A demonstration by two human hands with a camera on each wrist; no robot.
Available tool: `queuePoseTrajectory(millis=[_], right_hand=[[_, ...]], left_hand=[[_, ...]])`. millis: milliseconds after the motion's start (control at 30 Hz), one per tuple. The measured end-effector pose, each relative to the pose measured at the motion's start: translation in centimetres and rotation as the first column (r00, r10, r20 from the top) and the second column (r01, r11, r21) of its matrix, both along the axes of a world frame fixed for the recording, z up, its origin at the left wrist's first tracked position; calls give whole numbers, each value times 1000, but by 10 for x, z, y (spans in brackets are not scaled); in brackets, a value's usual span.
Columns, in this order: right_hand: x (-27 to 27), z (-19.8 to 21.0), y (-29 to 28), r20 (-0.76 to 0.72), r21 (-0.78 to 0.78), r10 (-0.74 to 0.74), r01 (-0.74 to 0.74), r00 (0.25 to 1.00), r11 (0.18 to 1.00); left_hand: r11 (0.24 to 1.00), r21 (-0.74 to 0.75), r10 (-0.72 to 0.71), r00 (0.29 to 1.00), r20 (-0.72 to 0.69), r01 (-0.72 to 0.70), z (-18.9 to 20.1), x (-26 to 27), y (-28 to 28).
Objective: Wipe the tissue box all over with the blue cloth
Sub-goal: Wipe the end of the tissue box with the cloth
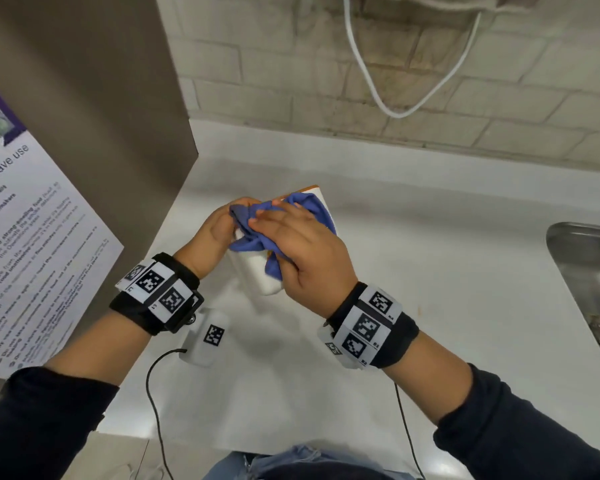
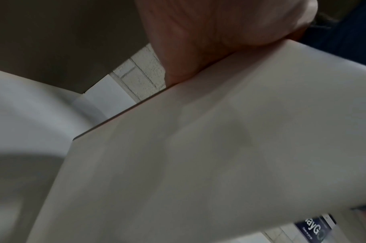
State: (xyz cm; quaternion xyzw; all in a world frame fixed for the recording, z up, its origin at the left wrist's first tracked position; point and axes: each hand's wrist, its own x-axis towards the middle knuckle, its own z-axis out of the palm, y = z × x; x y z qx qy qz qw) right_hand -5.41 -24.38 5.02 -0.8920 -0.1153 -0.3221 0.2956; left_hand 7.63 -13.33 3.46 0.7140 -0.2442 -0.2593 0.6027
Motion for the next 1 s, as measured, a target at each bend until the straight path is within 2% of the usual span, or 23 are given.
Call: queuePoseTrajectory(millis=[33, 100, 167, 300, 433, 533, 667, 733, 800, 867, 900, 933, 1000], right_hand=[[-1, 0, -3, -3, -22, 62, -62, 998, 998], [-5, 2, -4, -26, -53, 167, -168, 986, 984], [-13, 5, -3, -63, -37, 211, -213, 976, 976], [-32, 8, -4, -139, 15, 213, -213, 967, 977], [-50, 9, -14, -265, -38, 182, -198, 947, 979], [-68, 2, -27, -268, -26, 102, -113, 958, 993], [-69, 19, -35, 9, -4, -81, 81, 997, 997], [-53, 35, -33, 70, 8, -129, 129, 989, 992], [-35, 42, -31, 14, 98, -150, 148, 989, 984], [-21, 43, -30, -75, 300, -149, 165, 986, 940], [-17, 39, -30, -82, 344, -155, 174, 985, 923], [-14, 35, -31, -67, 303, -188, 199, 980, 932], [-9, 21, -33, -28, 66, -273, 274, 962, 960]], left_hand=[[999, 8, -46, 998, 37, 46, -2, 3, 2], [995, -52, -86, 996, 25, 87, -7, 9, 9], [995, -63, -80, 996, 48, 83, -4, 10, 7], [992, -53, -112, 990, 88, 117, -2, 7, 9], [995, -41, -85, 993, 79, 88, 0, 7, 9], [994, -55, -87, 994, 61, 90, 1, 4, 11], [992, -61, -105, 988, 112, 112, 0, -4, 10], [991, -76, -102, 988, 113, 111, 0, -9, 8], [989, -89, -105, 989, 102, 114, -2, -11, 7], [989, -87, -113, 988, 109, 123, -3, -13, 7], [988, -90, -116, 987, 106, 126, -4, -13, 7], [988, -88, -120, 987, 104, 129, -4, -14, 7], [989, -86, -113, 990, 87, 120, -3, -13, 6]])
